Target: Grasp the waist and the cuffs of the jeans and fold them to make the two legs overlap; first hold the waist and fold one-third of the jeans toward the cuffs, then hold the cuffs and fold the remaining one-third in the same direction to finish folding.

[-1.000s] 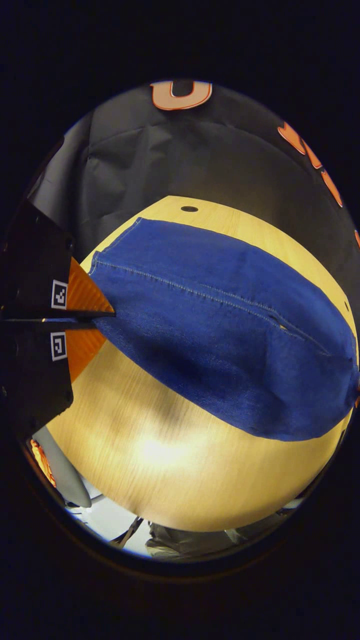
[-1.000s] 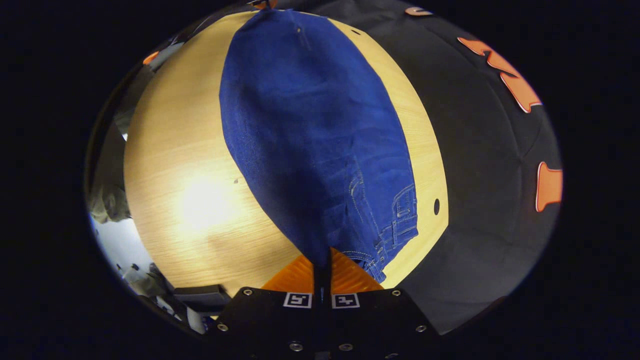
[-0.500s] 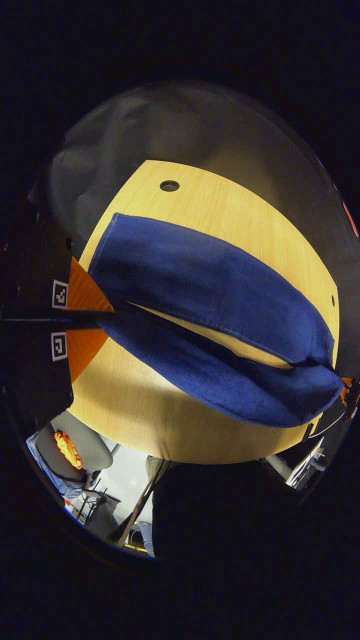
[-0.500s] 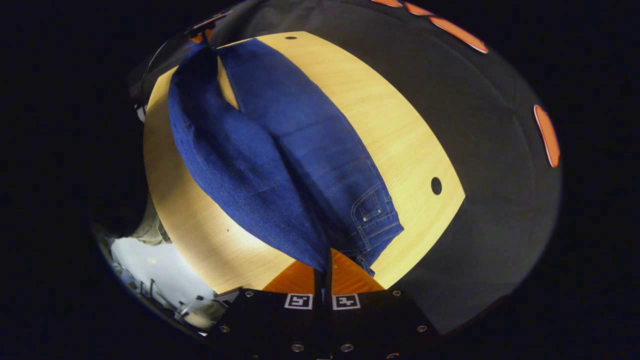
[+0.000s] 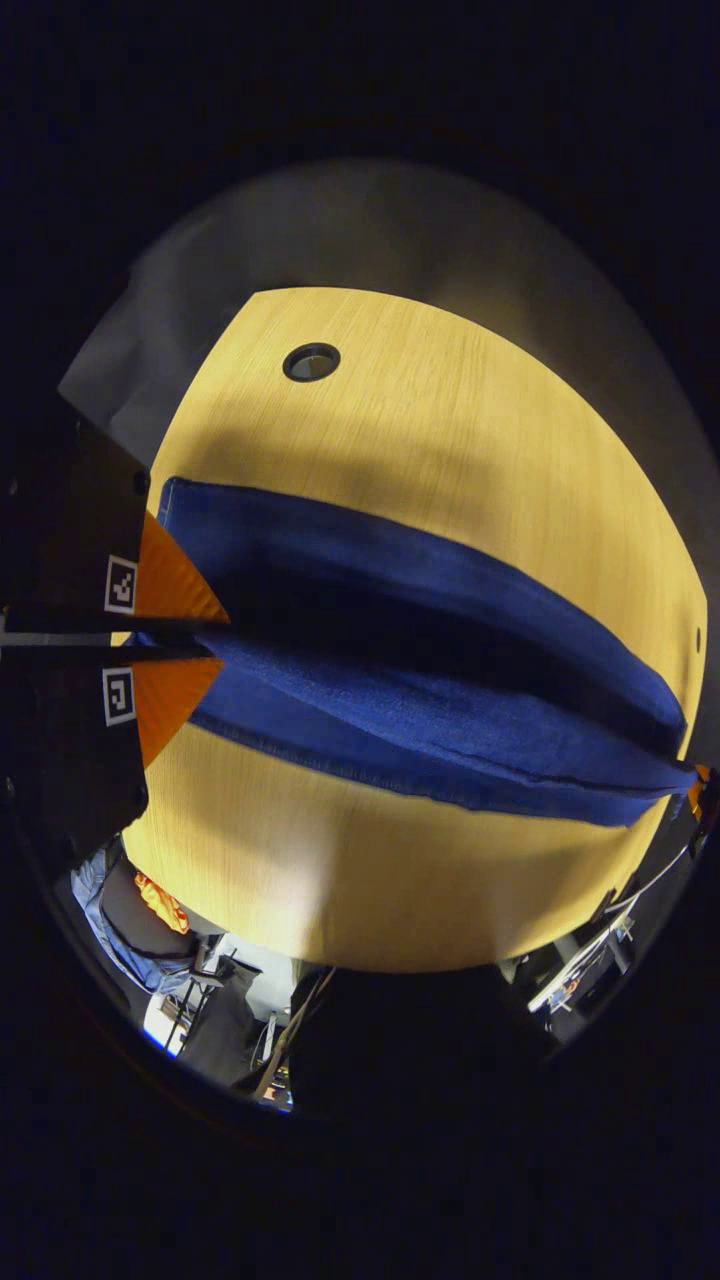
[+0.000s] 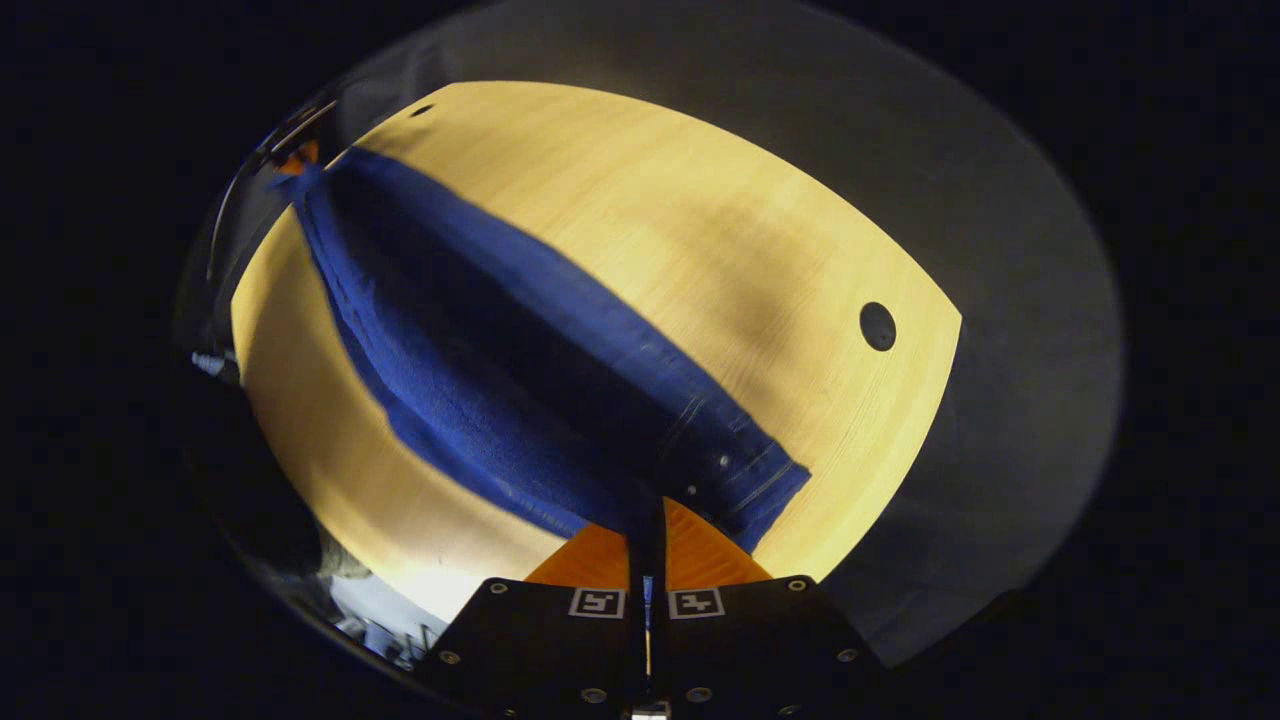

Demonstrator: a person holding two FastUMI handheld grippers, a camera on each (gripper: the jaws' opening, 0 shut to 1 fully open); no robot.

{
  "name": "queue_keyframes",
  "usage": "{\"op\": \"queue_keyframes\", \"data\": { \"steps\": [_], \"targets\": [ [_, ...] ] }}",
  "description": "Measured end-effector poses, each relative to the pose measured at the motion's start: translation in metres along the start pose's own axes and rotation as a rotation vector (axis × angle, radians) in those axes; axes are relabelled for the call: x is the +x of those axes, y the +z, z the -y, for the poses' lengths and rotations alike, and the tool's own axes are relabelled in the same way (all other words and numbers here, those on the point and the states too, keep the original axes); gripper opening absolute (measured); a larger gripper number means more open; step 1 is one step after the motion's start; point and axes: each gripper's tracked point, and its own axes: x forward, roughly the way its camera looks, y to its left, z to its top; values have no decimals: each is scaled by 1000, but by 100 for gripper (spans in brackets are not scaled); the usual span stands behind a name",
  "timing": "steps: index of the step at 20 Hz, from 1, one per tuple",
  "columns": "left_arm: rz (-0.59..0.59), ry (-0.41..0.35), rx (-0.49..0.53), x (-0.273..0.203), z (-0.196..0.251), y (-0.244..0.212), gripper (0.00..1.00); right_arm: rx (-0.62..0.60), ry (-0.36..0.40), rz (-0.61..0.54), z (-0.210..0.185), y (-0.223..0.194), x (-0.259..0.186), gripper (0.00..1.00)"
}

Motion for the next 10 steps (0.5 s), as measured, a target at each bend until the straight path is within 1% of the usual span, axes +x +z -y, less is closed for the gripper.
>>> {"op": "queue_keyframes", "data": {
  "steps": [1,2,3,4,5,6,7,8,9,10],
  "targets": [
    [-27,11,9,2,-8,-5,8,17,-23,-8,7,5,9,3],
    [-80,40,6,-1,-19,-15,21,51,-50,-33,17,10,17,7],
    [-113,80,-6,0,-31,-20,47,77,-88,-34,28,10,23,29],
    [-119,143,-26,-13,-42,-28,73,106,-125,-17,38,16,25,51],
    [-93,204,-32,-19,-51,-25,99,144,-170,3,51,17,23,73],
    [-51,266,-47,-33,-56,-22,100,183,-201,32,62,24,15,96],
    [3,324,-73,-49,-59,-18,100,221,-214,65,69,28,7,100],
    [55,381,-107,-65,-60,-14,100,257,-228,105,77,33,-5,100],
    [129,449,-168,-82,-59,-23,100,299,-238,148,83,38,-17,100],
    [192,491,-225,-87,-57,-27,100,373,-244,206,87,42,-46,99]
  ]
}}
